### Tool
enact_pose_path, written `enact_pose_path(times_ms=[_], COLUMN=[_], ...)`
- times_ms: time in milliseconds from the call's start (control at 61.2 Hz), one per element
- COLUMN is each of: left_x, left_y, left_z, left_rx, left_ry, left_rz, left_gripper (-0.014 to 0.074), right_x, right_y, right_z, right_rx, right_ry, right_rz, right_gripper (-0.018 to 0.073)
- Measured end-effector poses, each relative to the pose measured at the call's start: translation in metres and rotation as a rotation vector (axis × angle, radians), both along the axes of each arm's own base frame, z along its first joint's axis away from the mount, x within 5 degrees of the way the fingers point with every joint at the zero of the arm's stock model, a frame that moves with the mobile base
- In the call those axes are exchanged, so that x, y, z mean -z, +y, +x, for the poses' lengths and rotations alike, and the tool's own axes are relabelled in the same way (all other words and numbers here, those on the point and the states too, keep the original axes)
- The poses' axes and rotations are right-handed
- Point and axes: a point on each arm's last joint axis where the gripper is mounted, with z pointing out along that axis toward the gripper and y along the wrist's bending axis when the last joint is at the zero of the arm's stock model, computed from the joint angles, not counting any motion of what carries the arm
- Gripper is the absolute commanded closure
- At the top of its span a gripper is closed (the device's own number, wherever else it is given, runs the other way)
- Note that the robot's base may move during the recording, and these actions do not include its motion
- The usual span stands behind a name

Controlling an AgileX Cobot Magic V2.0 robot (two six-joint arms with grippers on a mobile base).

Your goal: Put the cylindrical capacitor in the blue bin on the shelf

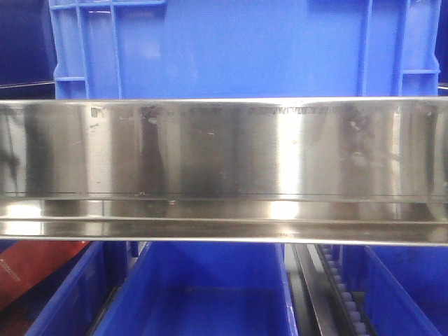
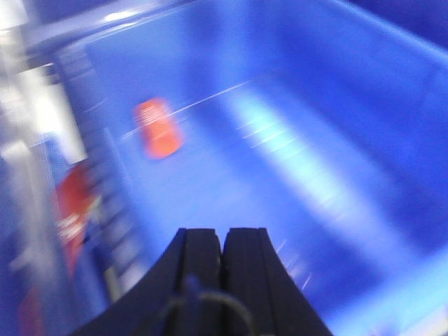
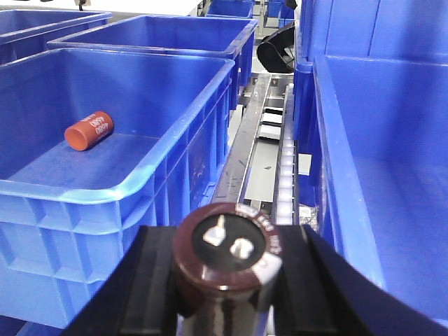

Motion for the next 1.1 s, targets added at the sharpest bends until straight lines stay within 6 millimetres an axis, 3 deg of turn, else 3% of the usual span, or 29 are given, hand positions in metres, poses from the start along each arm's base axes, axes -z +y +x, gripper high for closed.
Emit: enact_pose_path(times_ms=[311, 490, 654, 850, 964, 1095], left_x=[0.042, 0.071, 0.089, 0.095, 0.095, 0.095], left_y=[0.055, 0.078, 0.091, 0.095, 0.095, 0.094], left_z=[-0.085, -0.13, -0.154, -0.163, -0.163, -0.163], left_rx=[-0.066, -0.065, -0.062, -0.061, -0.058, -0.051], left_ry=[-0.079, -0.168, -0.215, -0.237, -0.233, -0.224], left_rz=[-0.11, -0.172, -0.2, -0.213, -0.22, -0.237], left_gripper=[0.0707, 0.0707, 0.0707, 0.0707, 0.0707, 0.0707], right_x=[-0.008, -0.034, -0.068, -0.102, -0.104, -0.093], right_y=[0.0, 0.005, 0.021, 0.066, 0.1, 0.136], right_z=[0.005, 0.025, 0.052, 0.109, 0.141, 0.178], right_rx=[0.002, -0.034, -0.134, -0.303, -0.394, -0.472], right_ry=[-0.012, -0.029, -0.066, -0.038, 0.022, 0.118], right_rz=[0.002, -0.012, -0.037, -0.057, -0.08, -0.116], right_gripper=[0.0721, 0.0721, 0.0721, 0.0721, 0.0721, 0.0721])
